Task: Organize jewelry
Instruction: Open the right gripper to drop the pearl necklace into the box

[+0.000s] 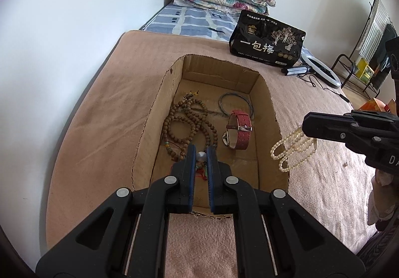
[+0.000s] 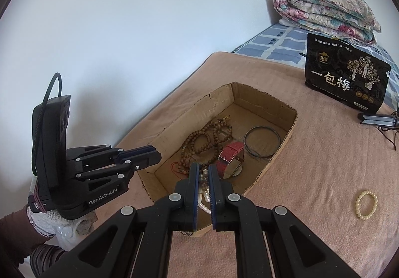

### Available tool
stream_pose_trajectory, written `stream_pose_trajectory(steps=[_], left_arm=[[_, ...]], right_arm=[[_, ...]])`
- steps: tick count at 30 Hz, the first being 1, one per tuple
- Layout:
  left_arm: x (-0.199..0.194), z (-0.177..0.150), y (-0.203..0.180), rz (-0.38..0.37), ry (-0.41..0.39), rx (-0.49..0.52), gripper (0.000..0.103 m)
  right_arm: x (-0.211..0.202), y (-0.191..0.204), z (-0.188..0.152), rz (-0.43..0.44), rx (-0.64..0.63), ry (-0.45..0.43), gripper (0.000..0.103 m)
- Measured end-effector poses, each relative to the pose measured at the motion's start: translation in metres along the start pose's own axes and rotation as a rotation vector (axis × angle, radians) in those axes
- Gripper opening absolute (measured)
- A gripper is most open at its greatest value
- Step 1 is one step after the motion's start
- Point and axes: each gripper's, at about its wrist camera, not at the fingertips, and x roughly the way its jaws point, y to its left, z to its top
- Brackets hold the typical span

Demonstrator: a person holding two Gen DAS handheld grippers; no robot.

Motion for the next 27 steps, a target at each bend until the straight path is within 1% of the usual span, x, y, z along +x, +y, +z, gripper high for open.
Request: stream_pose_trajectory(steps=[7, 16, 17, 18, 20, 22, 23, 24, 25, 26, 27], left_arm=[[0.007, -0.002, 0.001, 0.006, 0.012, -0.004, 0.006], [0.012, -0.006, 0.0, 0.011, 0.033, -0.005, 0.006], [0.012, -0.006, 0.0, 0.013, 0.034, -0.005, 0.006], [0.012, -0.005, -0.001, 0.016, 0.035, -0.005, 0.006], [0.011, -0.005, -0.001, 0.018, 0.033, -0.005, 0.006], [0.011, -0.005, -0.001, 0.027, 0.035, -0.001, 0.007], [0.011, -0.004, -0.001, 0.032, 0.038, -0.001, 0.013], [0.011, -0.004, -0.001, 0.032, 0.038, -0.002, 0.025], [0.01, -0.004, 0.0, 0.035, 0.034, -0.004, 0.031], [0.01, -0.004, -0.001, 0.039, 0.028, -0.005, 0.042], [0.009, -0.004, -0.001, 0.042, 0.021, -0.004, 0.044]], right_arm=[[0.02, 0.001, -0.006, -0.028, -0.005, 0.037, 0.005], [0.033, 0.0, -0.016, -0.061, -0.004, 0.072, 0.007], [0.033, -0.001, -0.017, -0.065, -0.002, 0.072, 0.011], [0.033, -0.001, -0.017, -0.069, -0.002, 0.073, 0.018], [0.032, 0.0, -0.017, -0.084, -0.005, 0.067, 0.027], [0.03, 0.0, -0.017, -0.091, -0.01, 0.06, 0.032], [0.03, 0.001, -0.017, -0.098, -0.012, 0.06, 0.038], [0.029, 0.001, -0.017, -0.104, -0.013, 0.058, 0.048], [0.027, 0.001, -0.017, -0.109, -0.014, 0.051, 0.053], [0.025, 0.001, -0.017, -0.117, -0.014, 0.043, 0.063], [0.022, 0.001, -0.017, -0.124, -0.015, 0.033, 0.069]])
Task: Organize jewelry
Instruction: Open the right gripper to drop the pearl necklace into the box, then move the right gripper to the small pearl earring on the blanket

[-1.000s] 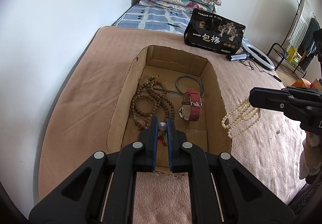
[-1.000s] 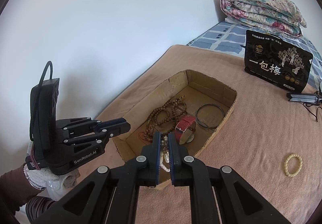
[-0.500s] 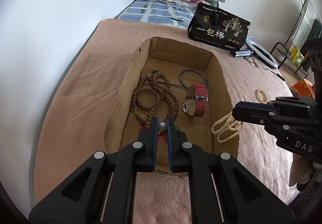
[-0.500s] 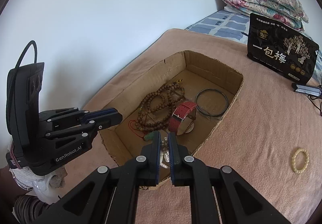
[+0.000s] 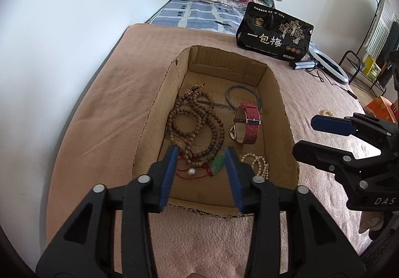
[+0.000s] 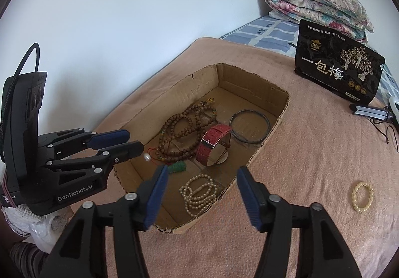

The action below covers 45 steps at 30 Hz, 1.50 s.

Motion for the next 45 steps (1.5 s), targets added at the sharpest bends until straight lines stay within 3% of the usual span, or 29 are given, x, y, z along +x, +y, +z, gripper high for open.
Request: stream_pose_trajectory(steps=[6, 17, 26, 30, 45], left_arm=[[-0.003, 0.002, -0.002, 0.005, -0.004, 0.009, 0.044], [-0.015, 0.008, -0.014, 0.008, -0.026, 0.025, 0.044], [-0.021, 0.014, -0.03, -0.003, -0.036, 0.057, 0.045], [-0.025, 0.017, -0.043, -0.015, -0.051, 0.076, 0.061], [-0.023, 0.032, -0.114, -0.114, -0.05, 0.183, 0.061]], right_arm=[[-0.011, -0.002, 0.0, -0.036, -0.006, -0.033, 0.085], [-0.039, -0.008, -0.002, -0.113, 0.002, -0.102, 0.101], [-0.062, -0.023, -0.008, -0.181, 0.048, -0.134, 0.103], [-0.075, -0.033, -0.014, -0.218, 0.075, -0.144, 0.103], [-0.134, -0.106, -0.055, -0.322, 0.19, -0.162, 0.103]])
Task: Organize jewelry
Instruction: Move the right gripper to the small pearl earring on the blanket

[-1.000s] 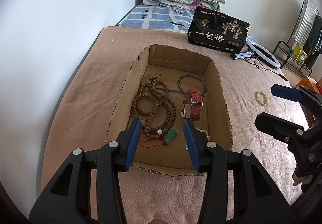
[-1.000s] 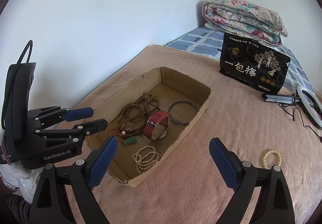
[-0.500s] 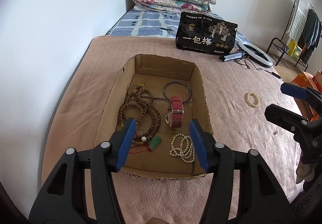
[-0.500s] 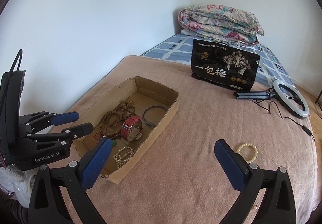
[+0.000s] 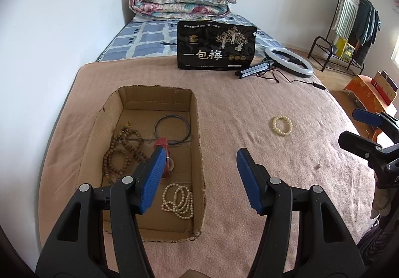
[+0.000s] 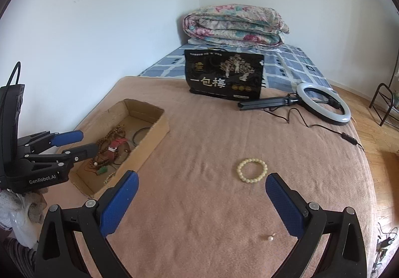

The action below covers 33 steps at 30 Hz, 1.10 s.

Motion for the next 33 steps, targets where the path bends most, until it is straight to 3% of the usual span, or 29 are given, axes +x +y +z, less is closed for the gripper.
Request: stream_pose_trajectory(steps=[9, 16, 22, 24, 27, 28, 30, 33], left_arm=[[0.022, 0.016, -0.048, -0.078, 0.028, 0.055, 0.061], [0.048, 0.023, -0.081, -0.112, 0.059, 0.087, 0.061], [0.076, 0.03, -0.101, -0.15, 0.094, 0.07, 0.061], [0.087, 0.031, -0.106, -0.163, 0.108, 0.063, 0.061], [0.103, 0.03, -0.114, -0.181, 0.131, 0.061, 0.061], [0.109, 0.029, -0.117, -0.187, 0.141, 0.057, 0.06], [0.122, 0.029, -0.121, -0.198, 0.165, 0.049, 0.048], [0.141, 0.029, -0.127, -0.212, 0.191, 0.027, 0.046]], right_arm=[[-0.019, -0.07, -0.019, -0.089, 0.038, 0.031, 0.103], [-0.008, -0.114, -0.044, -0.126, 0.073, 0.115, 0.101], [0.007, -0.134, -0.061, -0.06, 0.112, 0.177, 0.09], [0.014, -0.135, -0.066, -0.053, 0.098, 0.197, 0.078], [0.026, -0.133, -0.074, -0.032, 0.079, 0.242, 0.076], [0.029, -0.131, -0.077, -0.023, 0.074, 0.255, 0.076], [0.036, -0.129, -0.083, -0.006, 0.065, 0.276, 0.071], [0.044, -0.127, -0.09, 0.025, 0.061, 0.304, 0.064]])
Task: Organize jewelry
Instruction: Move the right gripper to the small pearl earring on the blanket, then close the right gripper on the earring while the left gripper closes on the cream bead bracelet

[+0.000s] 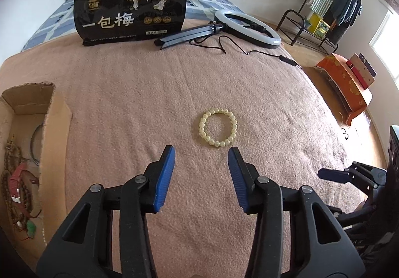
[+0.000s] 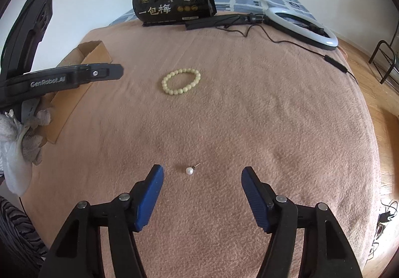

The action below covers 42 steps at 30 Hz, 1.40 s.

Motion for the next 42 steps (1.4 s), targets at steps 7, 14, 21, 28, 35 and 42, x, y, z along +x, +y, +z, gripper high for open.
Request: stream_pose_trajectory(steps=[7, 14, 21, 28, 35, 42], left_arm=[[0.042, 0.009, -0.003, 0.007, 0.033, -0.025, 0.035], [0.075, 0.012, 0.002, 0.02, 0.063, -0.05, 0.035], [0.087, 0.014, 0.001, 0.03, 0.065, -0.05, 0.035], [0.096, 0.019, -0.005, 0.067, 0.057, -0.018, 0.032], [0.097, 0.02, -0.003, 0.103, 0.039, 0.001, 0.007], [0.086, 0.012, -0.001, 0.1, 0.042, 0.011, 0.005]], right_arm=[[0.014, 0.002, -0.007, 0.037, -0.008, 0.016, 0.051], [0.028, 0.003, -0.016, 0.048, -0.019, 0.046, 0.039], [0.035, 0.005, -0.011, 0.065, -0.034, 0.051, 0.034], [0.044, 0.01, -0.006, 0.05, -0.066, 0.063, 0.027], [0.046, 0.009, -0.004, 0.03, -0.074, 0.07, 0.011], [0.046, 0.002, -0.003, 0.047, -0.06, 0.066, 0.006]])
